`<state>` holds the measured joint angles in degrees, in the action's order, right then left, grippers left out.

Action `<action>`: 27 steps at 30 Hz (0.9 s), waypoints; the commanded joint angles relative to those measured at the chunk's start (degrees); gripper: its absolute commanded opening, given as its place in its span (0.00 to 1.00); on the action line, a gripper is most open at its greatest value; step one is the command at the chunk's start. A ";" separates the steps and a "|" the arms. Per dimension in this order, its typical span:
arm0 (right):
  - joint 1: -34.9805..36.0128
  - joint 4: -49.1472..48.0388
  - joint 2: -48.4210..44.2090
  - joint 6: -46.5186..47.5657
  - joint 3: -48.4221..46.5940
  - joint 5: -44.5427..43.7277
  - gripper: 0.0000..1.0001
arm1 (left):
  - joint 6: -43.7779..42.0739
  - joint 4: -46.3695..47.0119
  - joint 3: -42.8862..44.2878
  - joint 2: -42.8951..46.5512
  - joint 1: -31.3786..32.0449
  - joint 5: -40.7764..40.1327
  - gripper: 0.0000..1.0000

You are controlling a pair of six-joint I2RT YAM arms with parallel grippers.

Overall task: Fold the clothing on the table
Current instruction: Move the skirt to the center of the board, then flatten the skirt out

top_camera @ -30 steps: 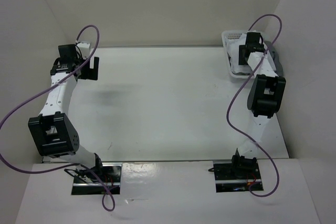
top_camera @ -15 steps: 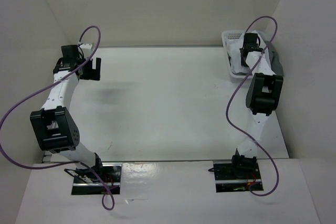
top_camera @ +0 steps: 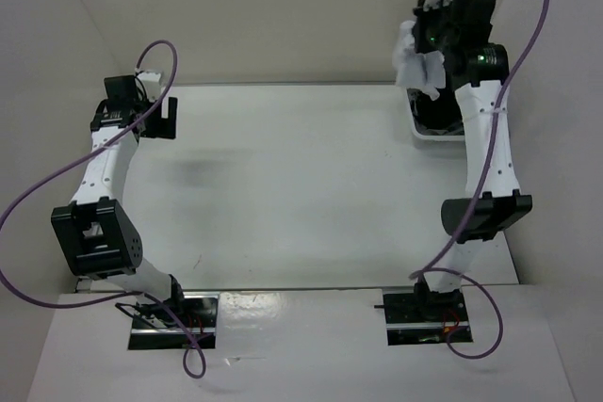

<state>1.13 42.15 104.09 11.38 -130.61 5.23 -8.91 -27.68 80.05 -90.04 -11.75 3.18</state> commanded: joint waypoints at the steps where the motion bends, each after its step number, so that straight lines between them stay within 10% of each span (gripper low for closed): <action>1: 9.32 8.55 -1.26 4.79 -0.70 14.85 0.00 | -1.02 0.35 0.46 3.81 -0.29 -0.37 0.96; 3: 12.57 10.31 -1.26 7.42 0.35 17.35 0.11 | -1.02 0.35 -0.07 4.35 -0.29 -0.37 0.96; 5: 15.05 9.01 -1.26 7.43 3.93 13.17 0.85 | -1.02 -0.17 -0.68 4.96 -0.29 -0.37 0.96; 6: 15.57 7.87 -1.26 7.43 5.43 11.05 0.96 | -1.02 -0.18 -0.69 4.96 -0.29 0.15 0.96; 14: 15.57 0.63 2.41 6.90 22.15 -12.96 0.99 | -2.69 -2.72 -4.90 8.56 -0.29 2.53 0.97; 27: 23.22 -0.14 7.70 6.38 34.63 1.97 0.89 | -6.30 -7.64 -12.11 14.20 -0.29 13.26 0.91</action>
<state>24.64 45.21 110.98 17.91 -95.44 4.56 -12.58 -34.04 68.14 -76.71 -11.81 12.49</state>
